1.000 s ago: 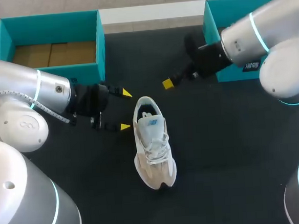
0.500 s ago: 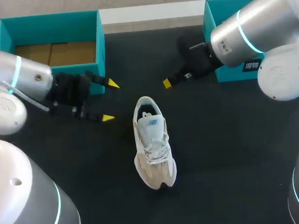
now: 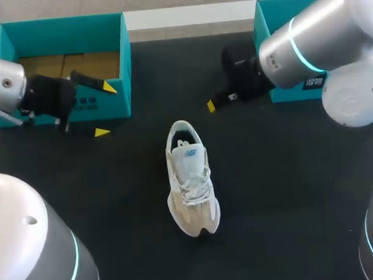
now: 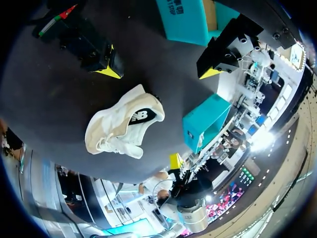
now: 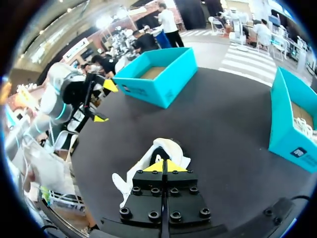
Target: Take the shoe out of the shoebox, open the shoe tongue, remove and reinsert the insole, then place the shoe into the shoebox
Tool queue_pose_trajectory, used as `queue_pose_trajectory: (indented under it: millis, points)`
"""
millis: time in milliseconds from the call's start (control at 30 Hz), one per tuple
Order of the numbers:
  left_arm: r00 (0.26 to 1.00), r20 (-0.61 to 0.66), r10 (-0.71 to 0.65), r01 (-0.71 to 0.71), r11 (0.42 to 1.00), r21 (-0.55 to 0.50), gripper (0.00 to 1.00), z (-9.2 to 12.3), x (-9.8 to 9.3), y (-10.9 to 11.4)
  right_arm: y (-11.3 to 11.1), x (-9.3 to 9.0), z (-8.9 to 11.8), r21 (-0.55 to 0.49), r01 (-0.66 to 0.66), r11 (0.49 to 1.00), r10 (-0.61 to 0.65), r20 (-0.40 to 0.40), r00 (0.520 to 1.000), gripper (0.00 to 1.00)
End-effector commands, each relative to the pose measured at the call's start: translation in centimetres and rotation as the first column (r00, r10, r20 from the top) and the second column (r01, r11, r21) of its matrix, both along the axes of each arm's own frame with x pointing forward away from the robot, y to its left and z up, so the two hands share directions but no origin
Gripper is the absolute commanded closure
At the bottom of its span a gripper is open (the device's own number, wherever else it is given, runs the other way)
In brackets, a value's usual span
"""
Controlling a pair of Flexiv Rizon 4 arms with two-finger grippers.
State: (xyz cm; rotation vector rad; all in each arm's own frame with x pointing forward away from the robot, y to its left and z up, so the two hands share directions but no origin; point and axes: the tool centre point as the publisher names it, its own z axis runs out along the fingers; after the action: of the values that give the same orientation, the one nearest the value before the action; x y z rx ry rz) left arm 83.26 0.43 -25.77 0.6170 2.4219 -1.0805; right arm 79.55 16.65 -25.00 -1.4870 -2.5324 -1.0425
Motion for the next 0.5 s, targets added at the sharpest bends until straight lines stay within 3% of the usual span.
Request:
queue_pose_trajectory:
  millis: [33,300,500]
  points:
    - [1.000,0.024,0.018,-0.018,1.000,0.009,0.00,2.1,-0.7,1.8,2.2,-0.1,-1.5,-0.138,0.183,0.973,-0.179,0.040,0.983,1.00]
    - [0.997,0.057,0.046,-0.048,0.998,0.030,0.00,3.8,0.8,3.2,3.7,-0.3,-3.5,-0.234,0.324,0.917,-0.326,0.032,0.945,1.00]
    - [0.992,0.017,0.124,-0.124,0.992,0.013,0.00,3.1,2.4,3.6,4.6,-0.6,-4.8,-0.267,0.372,0.889,-0.384,0.008,0.923,1.00]
